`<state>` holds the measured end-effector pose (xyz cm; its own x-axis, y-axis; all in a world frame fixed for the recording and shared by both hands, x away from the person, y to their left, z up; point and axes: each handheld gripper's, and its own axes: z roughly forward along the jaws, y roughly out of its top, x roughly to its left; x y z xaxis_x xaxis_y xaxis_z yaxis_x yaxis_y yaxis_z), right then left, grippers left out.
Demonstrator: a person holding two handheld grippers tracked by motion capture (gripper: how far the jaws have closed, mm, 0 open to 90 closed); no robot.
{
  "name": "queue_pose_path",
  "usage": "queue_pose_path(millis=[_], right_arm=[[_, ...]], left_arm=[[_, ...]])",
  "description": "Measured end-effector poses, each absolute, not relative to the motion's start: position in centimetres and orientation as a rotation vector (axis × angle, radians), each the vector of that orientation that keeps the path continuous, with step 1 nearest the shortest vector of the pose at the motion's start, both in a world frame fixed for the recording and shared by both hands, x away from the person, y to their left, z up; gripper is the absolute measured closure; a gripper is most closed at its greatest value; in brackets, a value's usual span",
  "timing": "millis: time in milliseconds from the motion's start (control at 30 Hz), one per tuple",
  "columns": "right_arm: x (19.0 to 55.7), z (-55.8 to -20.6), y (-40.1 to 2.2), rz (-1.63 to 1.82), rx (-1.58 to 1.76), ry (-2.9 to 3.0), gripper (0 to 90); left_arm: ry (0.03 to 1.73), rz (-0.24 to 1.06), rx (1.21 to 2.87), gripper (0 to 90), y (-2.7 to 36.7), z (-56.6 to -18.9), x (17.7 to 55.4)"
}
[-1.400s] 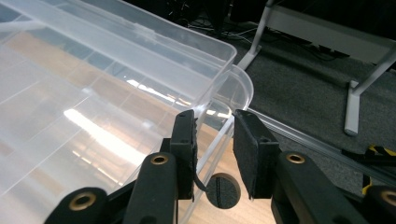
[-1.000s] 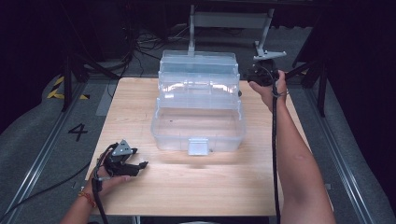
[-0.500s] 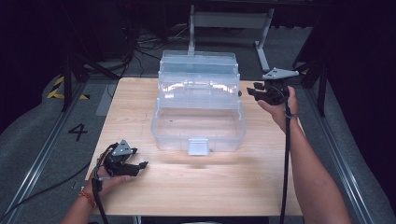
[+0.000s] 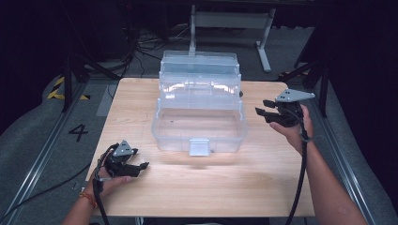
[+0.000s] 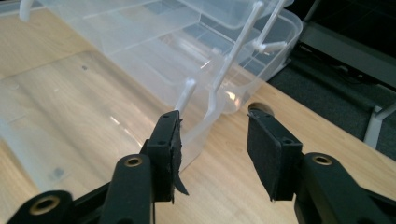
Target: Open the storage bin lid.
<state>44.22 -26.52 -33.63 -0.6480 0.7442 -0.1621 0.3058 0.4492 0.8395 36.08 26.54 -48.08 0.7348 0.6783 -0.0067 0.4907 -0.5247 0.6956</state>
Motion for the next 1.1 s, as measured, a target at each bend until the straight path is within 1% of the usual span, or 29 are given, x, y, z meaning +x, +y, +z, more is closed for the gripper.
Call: queue_pose_path(millis=[233, 400, 1100], right_arm=[[42.8, -35.1, -27.4, 1.086, 0.875, 2.201, 50.6], [41.5, -36.7, -28.3, 1.048, 0.877, 2.221, 44.5], [38.5, -42.3, -31.9, 0.962, 0.915, 2.293, 33.1]], left_arm=[[0.879, 0.345, 2.229, 26.1, 26.5, -48.1, 36.1], [0.880, 0.346, 2.227, 25.9, 26.5, -48.1, 36.1], [0.880, 0.343, 2.226, 25.9, 26.5, -48.1, 36.1]])
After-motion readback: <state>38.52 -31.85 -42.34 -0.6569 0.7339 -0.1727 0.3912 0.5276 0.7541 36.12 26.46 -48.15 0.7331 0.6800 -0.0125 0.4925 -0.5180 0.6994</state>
